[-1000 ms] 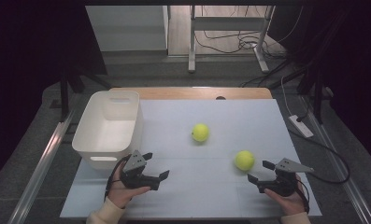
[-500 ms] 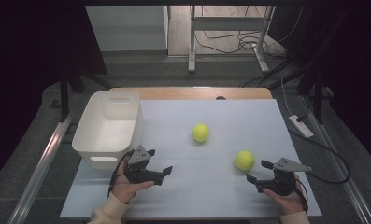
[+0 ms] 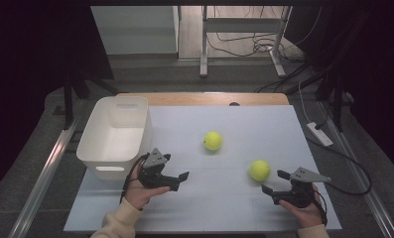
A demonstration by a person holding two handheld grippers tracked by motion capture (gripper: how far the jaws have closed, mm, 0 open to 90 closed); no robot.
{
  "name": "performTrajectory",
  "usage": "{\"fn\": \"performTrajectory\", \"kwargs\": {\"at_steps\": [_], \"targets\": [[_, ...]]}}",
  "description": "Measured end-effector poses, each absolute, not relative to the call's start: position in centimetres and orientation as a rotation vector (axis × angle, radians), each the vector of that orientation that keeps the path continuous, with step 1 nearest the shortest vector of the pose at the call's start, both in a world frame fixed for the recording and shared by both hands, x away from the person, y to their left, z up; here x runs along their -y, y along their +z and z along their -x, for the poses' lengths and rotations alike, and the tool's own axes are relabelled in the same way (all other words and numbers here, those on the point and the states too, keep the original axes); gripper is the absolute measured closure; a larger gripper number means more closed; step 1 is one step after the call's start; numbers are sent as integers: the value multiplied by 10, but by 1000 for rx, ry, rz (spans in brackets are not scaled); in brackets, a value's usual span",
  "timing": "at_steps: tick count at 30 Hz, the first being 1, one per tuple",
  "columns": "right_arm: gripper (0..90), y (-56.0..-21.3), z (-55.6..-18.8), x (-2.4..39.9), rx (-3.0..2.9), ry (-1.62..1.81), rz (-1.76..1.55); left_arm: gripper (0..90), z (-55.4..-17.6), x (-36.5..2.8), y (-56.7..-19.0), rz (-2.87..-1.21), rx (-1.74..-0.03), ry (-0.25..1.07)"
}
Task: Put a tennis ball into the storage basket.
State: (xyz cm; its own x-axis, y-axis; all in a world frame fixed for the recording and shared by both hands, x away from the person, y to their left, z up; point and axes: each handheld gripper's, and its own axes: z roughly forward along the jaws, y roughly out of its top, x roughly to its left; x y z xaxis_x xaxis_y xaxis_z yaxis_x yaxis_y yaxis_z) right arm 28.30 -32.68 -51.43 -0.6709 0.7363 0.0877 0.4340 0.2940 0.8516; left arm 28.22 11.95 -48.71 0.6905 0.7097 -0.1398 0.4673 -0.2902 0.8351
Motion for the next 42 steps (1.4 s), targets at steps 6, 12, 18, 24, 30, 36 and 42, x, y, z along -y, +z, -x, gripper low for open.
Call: {"fn": "performTrajectory", "kwargs": {"at_steps": [6, 12, 18, 24, 30, 36, 42], "targets": [[117, -515, -284, 325, -2254, 1320, -1057, 80, -286, -118, -484, -1949, -906, 307], [117, -514, -284, 326, -2253, 1318, -1058, 79, -293, -116, -481, -1952, -905, 298], [118, -515, -284, 326, -2253, 1319, -1058, 79, -299, -114, -480, -1961, -908, 295], [118, -515, -284, 326, -2253, 1319, -1059, 79, -305, -110, -477, -1972, -915, 297], [118, -515, -285, 326, -2256, 1313, -1060, 79, -312, -105, -471, -1980, -902, 302], [118, -515, -285, 326, -2256, 1309, -1058, 78, -316, -100, -467, -1989, -896, 306], [118, -515, -285, 326, -2256, 1309, -1058, 77, -321, -95, -463, -2000, -890, 307]]}}
